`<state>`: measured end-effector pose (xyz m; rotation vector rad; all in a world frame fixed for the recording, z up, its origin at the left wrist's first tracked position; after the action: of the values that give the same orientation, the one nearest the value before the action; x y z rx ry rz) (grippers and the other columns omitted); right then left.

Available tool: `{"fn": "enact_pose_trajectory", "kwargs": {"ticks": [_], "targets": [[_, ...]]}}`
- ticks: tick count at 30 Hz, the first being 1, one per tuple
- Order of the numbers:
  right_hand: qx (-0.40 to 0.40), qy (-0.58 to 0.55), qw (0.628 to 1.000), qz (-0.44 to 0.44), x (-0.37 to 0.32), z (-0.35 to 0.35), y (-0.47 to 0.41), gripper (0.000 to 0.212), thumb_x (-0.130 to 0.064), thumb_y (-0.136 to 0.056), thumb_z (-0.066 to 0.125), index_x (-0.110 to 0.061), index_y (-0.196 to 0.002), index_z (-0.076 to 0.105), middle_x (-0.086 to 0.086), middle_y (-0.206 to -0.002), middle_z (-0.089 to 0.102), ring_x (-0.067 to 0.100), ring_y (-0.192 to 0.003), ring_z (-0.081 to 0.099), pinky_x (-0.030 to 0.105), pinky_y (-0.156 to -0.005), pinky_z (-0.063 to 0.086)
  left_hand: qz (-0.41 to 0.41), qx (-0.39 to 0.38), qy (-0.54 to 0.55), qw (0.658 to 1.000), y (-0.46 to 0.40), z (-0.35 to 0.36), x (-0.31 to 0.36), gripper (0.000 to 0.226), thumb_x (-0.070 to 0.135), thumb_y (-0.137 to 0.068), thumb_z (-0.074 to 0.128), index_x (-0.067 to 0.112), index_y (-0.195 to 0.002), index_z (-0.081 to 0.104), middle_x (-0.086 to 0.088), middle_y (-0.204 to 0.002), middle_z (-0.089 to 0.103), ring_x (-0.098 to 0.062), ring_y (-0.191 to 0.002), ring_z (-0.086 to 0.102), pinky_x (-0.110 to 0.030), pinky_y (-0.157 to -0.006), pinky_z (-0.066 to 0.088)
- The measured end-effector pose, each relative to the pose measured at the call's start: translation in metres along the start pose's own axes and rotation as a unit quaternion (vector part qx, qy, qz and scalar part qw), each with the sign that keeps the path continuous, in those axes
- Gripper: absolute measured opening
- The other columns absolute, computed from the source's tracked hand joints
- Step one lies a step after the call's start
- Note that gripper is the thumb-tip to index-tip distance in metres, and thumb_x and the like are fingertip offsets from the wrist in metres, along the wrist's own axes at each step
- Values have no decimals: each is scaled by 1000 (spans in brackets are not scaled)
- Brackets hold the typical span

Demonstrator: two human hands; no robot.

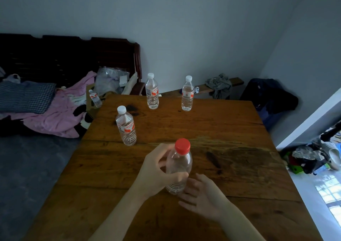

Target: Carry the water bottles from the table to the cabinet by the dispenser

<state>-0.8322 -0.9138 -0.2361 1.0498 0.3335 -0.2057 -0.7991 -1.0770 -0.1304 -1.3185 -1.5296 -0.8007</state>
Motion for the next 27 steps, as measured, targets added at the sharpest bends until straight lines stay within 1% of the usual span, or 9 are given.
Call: {"fn": "enact_pose_trajectory", "kwargs": {"ticks": [2, 4, 8, 12, 17, 20, 22, 24, 27], "targets": [[-19, -6, 1000, 1, 0, 3, 10, 47, -43, -101, 39, -7, -127, 55, 23, -124, 67, 41, -119, 59, 55, -109, 39, 15, -15, 0, 1000, 4, 8, 15, 60, 28, -73, 89, 41, -124, 60, 15, -122, 67, -10, -120, 63, -33, -98, 57], [-23, -4, 1000, -1, -2, 1, 20, 48, -43, -101, 37, -8, -129, 56, 24, -122, 68, 41, -119, 60, 54, -109, 39, 27, -22, -4, 999, 6, 14, 28, 62, 30, -72, 89, 43, -125, 60, 16, -123, 66, -9, -121, 62, -35, -98, 57], [-36, 5, 999, 7, -6, -12, 32, 51, -44, -101, 37, -9, -136, 51, 23, -125, 67, 41, -112, 66, 56, -109, 39, 42, -23, -9, 999, 8, 22, 47, 61, 32, -71, 89, 45, -124, 61, 14, -122, 66, -14, -121, 63, -39, -98, 58], [-39, 27, 999, 8, -10, -21, 46, 50, -44, -100, 38, -11, -133, 55, 19, -124, 69, 37, -120, 61, 59, -105, 41, 50, -23, -18, 998, 11, 31, 62, 59, 34, -71, 89, 41, -122, 62, 14, -118, 66, -13, -118, 63, -41, -97, 58], [-58, 45, 997, 16, -15, -34, 61, 54, -47, -100, 37, -11, -138, 52, 19, -129, 65, 37, -124, 58, 59, -108, 38, 51, -22, -24, 998, 14, 44, 84, 59, 41, -70, 88, 44, -122, 60, 14, -120, 66, -14, -119, 63, -44, -99, 57], [-76, 51, 996, -6, -21, -40, 72, 53, -45, -101, 36, -10, -135, 55, 18, -128, 66, 36, -124, 59, 55, -105, 43, 49, -23, -21, 998, 17, 51, 95, 60, 38, -71, 88, 39, -125, 62, 14, -121, 68, -13, -120, 64, -43, -100, 57], [-87, 48, 995, -19, -24, -43, 78, 52, -44, -101, 35, -9, -132, 57, 20, -128, 66, 36, -123, 59, 55, -108, 40, 48, -26, -14, 998, 20, 56, 98, 61, 38, -73, 87, 31, -129, 63, 12, -122, 70, -12, -119, 66, -41, -100, 57], [-99, 49, 994, -26, -24, -47, 82, 53, -45, -101, 34, -6, -131, 56, 21, -129, 65, 37, -123, 60, 54, -111, 37, 49, -25, -6, 998, 23, 59, 103, 63, 39, -74, 86, 27, -131, 62, 13, -123, 71, -10, -119, 66, -36, -100, 57], [-109, 32, 993, -35, -21, -49, 90, 56, -45, -100, 35, -4, -131, 57, 23, -131, 63, 38, -126, 57, 54, -111, 36, 57, -34, -6, 998, 26, 60, 113, 62, 28, -76, 89, 24, -132, 62, 13, -124, 71, -9, -119, 66, -30, -99, 56]]}}
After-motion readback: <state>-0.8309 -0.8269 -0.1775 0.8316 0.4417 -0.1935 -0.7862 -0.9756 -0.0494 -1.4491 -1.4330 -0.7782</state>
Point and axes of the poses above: each hand's wrist, its own y-axis away from the middle knuckle, its own z-axis out of the palm, x = y × z, the point moved 6 cm from there along -y, towards the middle knuckle
